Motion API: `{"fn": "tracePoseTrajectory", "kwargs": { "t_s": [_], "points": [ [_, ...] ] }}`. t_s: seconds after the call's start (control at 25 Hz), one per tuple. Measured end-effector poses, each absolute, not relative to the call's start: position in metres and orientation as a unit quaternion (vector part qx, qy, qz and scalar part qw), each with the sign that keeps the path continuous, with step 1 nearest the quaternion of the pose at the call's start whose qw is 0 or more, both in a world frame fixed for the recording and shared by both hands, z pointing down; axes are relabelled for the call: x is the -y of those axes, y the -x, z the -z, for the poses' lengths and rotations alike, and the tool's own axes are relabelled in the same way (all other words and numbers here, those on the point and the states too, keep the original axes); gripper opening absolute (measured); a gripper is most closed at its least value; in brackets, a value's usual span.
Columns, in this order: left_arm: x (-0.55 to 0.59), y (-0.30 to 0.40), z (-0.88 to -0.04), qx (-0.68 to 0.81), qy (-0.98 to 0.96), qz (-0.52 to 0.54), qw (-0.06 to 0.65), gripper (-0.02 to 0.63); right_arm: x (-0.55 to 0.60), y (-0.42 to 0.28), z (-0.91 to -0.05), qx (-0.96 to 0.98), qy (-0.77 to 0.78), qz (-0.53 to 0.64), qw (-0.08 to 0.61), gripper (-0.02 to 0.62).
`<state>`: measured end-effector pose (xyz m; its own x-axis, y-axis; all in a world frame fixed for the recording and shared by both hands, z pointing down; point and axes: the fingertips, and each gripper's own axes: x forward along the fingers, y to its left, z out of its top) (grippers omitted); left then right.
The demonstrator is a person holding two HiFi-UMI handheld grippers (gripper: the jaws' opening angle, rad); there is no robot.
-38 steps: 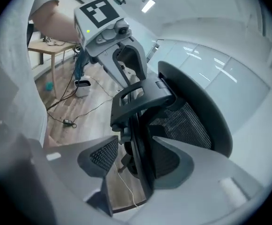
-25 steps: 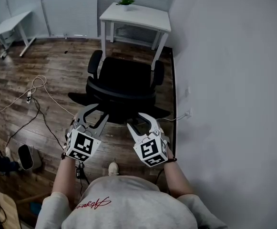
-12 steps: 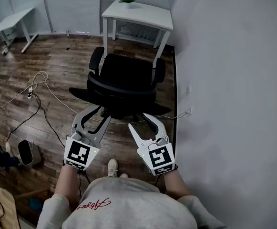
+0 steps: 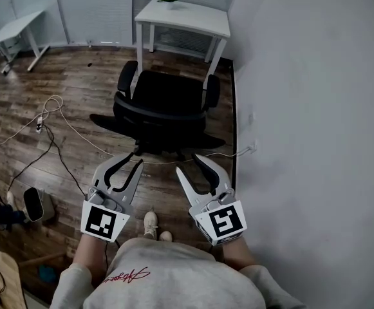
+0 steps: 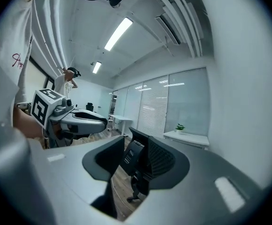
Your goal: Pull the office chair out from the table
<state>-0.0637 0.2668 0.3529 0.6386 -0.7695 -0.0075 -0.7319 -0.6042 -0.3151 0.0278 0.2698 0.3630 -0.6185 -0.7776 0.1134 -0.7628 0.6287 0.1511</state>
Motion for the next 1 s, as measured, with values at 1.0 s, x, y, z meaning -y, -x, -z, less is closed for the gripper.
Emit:
{"fn": "tracePoseTrajectory", "kwargs": {
  "t_s": [1.0],
  "points": [
    [-0.323, 0.059, -0.347, -0.447, 0.885, 0.030, 0.127, -0.003, -0.330, -0.037, -0.353, 0.899, -0.433, 0.042, 0.043, 0.003]
  ]
}}
